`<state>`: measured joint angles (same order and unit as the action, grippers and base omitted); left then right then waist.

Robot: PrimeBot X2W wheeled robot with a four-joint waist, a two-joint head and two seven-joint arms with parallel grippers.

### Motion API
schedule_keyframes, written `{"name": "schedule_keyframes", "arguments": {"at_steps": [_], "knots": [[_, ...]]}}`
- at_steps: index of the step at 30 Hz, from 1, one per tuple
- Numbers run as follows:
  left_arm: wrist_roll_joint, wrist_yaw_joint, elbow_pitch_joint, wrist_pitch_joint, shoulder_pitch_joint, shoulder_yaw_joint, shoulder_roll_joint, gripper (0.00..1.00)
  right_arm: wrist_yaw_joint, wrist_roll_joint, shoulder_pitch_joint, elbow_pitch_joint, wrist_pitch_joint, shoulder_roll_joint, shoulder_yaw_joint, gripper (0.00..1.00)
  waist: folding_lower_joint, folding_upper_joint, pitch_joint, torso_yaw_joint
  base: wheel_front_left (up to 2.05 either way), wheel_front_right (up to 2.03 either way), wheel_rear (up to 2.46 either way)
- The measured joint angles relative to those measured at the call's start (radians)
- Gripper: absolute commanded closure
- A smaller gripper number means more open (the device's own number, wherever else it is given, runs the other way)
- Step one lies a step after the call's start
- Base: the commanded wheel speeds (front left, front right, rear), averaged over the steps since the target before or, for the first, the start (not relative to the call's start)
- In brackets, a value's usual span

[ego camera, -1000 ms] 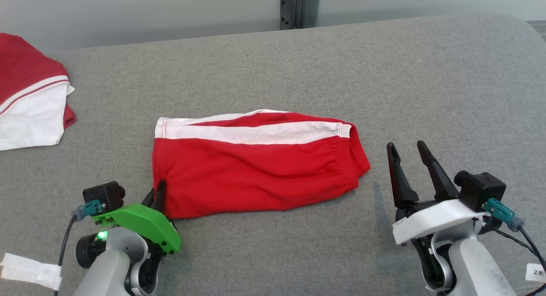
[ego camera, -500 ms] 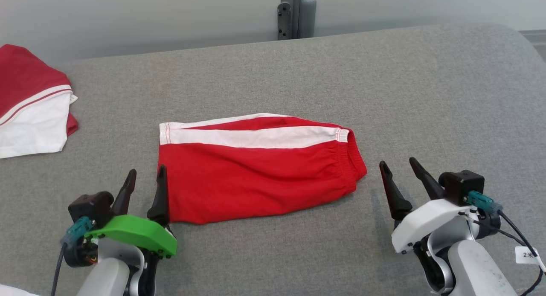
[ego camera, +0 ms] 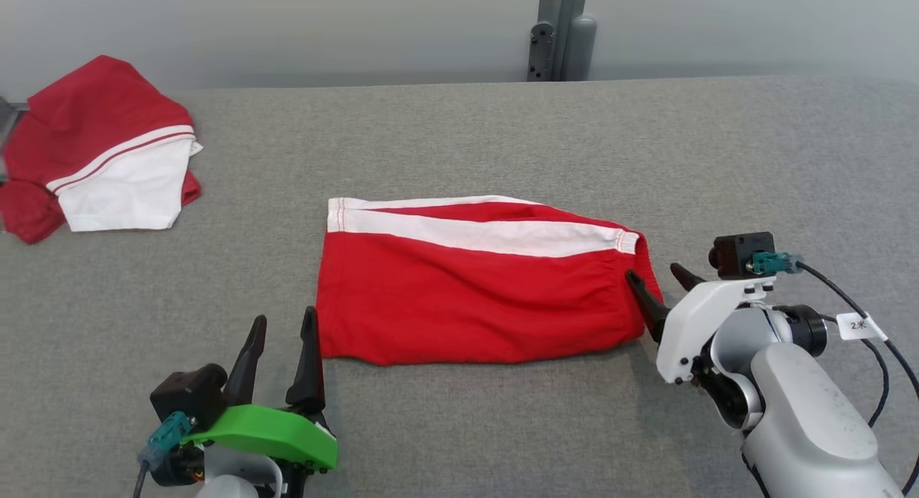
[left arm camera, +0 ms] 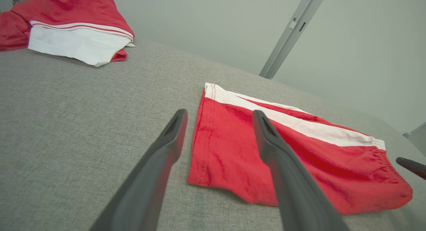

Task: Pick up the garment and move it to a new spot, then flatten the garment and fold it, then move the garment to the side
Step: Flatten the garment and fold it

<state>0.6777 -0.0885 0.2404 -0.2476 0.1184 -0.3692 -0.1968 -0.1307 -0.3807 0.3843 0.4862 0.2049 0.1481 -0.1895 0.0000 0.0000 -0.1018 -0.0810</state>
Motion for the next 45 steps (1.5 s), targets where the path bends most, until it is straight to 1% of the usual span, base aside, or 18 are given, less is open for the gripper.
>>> {"name": "schedule_keyframes", "arguments": {"at_steps": [5,9,13,15,16,17,18,23,27,29,32,35,39,42,45], "knots": [[-0.003,-0.004,-0.016,0.000,0.000,-0.007,0.002,0.00,0.000,-0.014,0.055,0.127,0.033,0.012,0.032,0.00,0.0000,0.0000,-0.001,-0.042,0.00,0.00,0.00],[-0.003,-0.006,-0.021,0.000,0.000,-0.007,0.003,0.00,0.000,-0.080,0.090,0.208,0.078,-0.008,0.044,0.00,0.0000,0.0000,-0.008,-0.070,0.00,0.00,0.00],[-0.003,-0.006,-0.023,0.000,0.001,-0.007,0.004,0.00,0.000,-0.123,0.139,0.269,0.110,-0.004,0.043,0.00,0.0000,0.0000,-0.020,-0.089,0.00,0.00,0.00],[-0.003,-0.008,-0.023,0.000,0.001,-0.007,0.006,0.00,0.000,-0.133,0.162,0.293,0.117,-0.001,0.039,0.55,0.0000,0.0000,-0.026,-0.095,0.00,0.00,0.00],[-0.004,-0.008,-0.023,-0.001,0.002,-0.008,0.006,0.00,0.000,-0.142,0.175,0.306,0.120,0.000,0.035,0.65,0.0000,0.0000,-0.029,-0.097,0.00,0.00,0.00],[-0.004,-0.008,-0.023,-0.001,0.002,-0.008,0.007,0.00,0.000,-0.148,0.185,0.314,0.125,0.001,0.028,0.87,0.0000,0.0000,-0.031,-0.099,0.00,0.00,0.00],[-0.004,-0.008,-0.023,-0.001,0.004,-0.008,0.008,0.00,0.000,-0.154,0.194,0.321,0.128,0.002,0.022,1.00,0.0000,0.0000,-0.034,-0.101,0.00,0.00,0.00],[-0.004,-0.008,-0.022,-0.003,0.005,-0.007,0.008,0.00,0.000,-0.189,0.222,0.341,0.133,0.014,-0.019,1.00,0.0000,0.0000,-0.037,-0.096,0.00,0.00,0.00],[-0.009,-0.008,-0.028,-0.006,0.006,-0.006,0.007,0.00,0.000,-0.237,0.239,0.315,0.143,0.039,-0.066,1.00,0.0000,0.0000,-0.037,-0.076,0.00,0.00,0.00],[-0.010,-0.008,-0.033,-0.006,0.006,-0.009,0.007,0.00,0.000,-0.258,0.239,0.286,0.158,0.070,-0.099,1.00,0.0000,0.0000,-0.036,-0.062,0.00,0.00,0.00],[-0.012,-0.007,-0.042,-0.008,0.006,-0.015,0.008,0.00,0.000,-0.289,0.237,0.248,0.178,0.136,-0.128,1.00,0.0000,0.0000,-0.033,-0.039,0.00,0.00,0.00],[-0.015,-0.007,-0.053,-0.007,0.006,-0.023,0.010,0.00,0.000,-0.314,0.233,0.218,0.196,0.209,-0.137,1.00,0.0000,0.0000,-0.031,-0.012,0.00,0.00,0.00],[-0.019,-0.007,-0.067,0.000,0.009,-0.036,0.013,0.00,0.000,-0.338,0.220,0.194,0.221,0.290,-0.132,1.00,0.0000,0.0001,-0.030,0.023,0.00,0.00,0.00],[-0.020,-0.007,-0.072,0.005,0.011,-0.042,0.014,0.00,0.000,-0.359,0.209,0.180,0.234,0.315,-0.117,1.00,0.0000,0.0000,-0.031,0.045,0.00,0.00,0.00],[-0.020,-0.008,-0.073,0.009,0.012,-0.044,0.013,0.00,0.000,-0.389,0.198,0.154,0.248,0.299,-0.110,1.00,0.0000,0.0000,-0.033,0.062,0.00,0.00,0.00]]}}
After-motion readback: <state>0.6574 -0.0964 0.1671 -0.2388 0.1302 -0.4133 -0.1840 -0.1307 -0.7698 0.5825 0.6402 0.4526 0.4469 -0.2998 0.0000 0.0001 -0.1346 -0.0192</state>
